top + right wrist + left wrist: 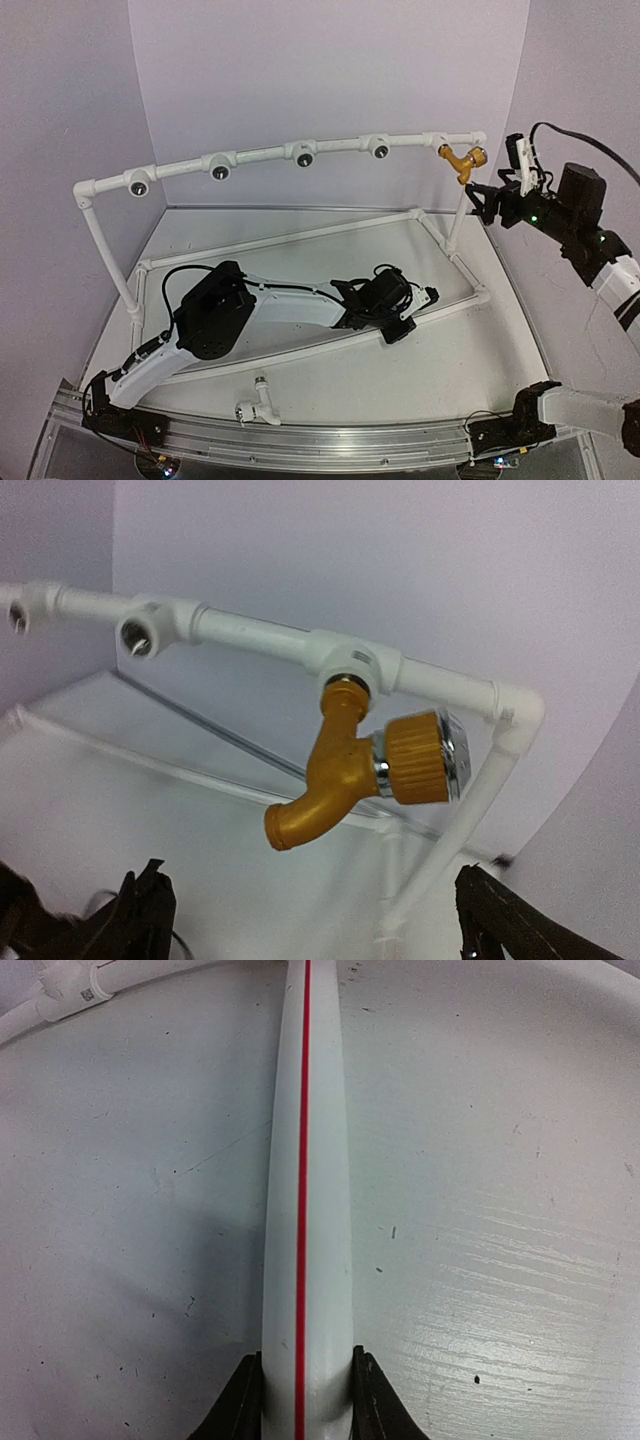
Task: Install the water faucets
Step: Screw the water faucet onto the adaptor.
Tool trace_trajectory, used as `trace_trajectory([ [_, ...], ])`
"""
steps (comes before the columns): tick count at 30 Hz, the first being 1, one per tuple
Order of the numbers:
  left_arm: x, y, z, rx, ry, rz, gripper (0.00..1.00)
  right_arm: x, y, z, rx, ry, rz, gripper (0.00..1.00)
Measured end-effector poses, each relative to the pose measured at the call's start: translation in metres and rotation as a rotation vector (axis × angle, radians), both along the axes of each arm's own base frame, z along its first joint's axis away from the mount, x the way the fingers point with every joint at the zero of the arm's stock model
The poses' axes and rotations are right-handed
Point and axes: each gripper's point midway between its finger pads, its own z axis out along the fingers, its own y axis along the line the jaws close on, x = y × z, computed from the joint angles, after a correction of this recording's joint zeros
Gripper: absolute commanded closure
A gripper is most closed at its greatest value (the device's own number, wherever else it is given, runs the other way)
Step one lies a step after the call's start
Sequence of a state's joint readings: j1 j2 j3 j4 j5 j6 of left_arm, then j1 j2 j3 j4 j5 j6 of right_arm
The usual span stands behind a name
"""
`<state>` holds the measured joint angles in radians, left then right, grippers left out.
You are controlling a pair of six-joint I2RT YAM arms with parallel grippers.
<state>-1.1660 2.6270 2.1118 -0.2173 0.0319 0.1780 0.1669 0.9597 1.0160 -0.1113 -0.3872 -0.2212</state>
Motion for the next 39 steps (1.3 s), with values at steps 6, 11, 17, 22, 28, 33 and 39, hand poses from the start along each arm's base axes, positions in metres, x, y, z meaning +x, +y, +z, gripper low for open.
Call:
trace_trajectory([
  [6, 0.000, 0.000, 0.001, -0.001, -0.001, 0.000, 1.00, -0.009, 0.008, -0.002, -0.736, -0.309, 0.177, 0.02],
  [11, 0.000, 0.000, 0.001, -0.001, 0.000, 0.000, 1.00, 0.016, 0.007, 0.006, -1.108, -0.477, 0.225, 0.02],
  [17, 0.000, 0.000, 0.001, -0.002, -0.001, 0.000, 1.00, 0.037, 0.008, 0.007, -1.367, -0.587, 0.225, 0.08],
  [22, 0.000, -0.001, 0.001, -0.003, -0.001, 0.000, 1.00, 0.052, 0.022, 0.002, -1.472, -0.645, 0.202, 0.35],
  [28, 0.000, -0.001, 0.002, -0.001, 0.000, 0.000, 1.00, 0.070, 0.035, -0.005, -1.470, -0.617, 0.133, 0.70],
  [33, 0.000, 0.000, 0.001, 0.002, 0.003, -0.002, 1.00, 0.080, 0.036, -0.001, -1.281, -0.512, -0.001, 0.98],
  [39, -0.001, -0.001, 0.001, 0.002, 0.003, -0.002, 1.00, 0.083, 0.030, -0.002, -0.638, -0.237, -0.171, 1.00],
])
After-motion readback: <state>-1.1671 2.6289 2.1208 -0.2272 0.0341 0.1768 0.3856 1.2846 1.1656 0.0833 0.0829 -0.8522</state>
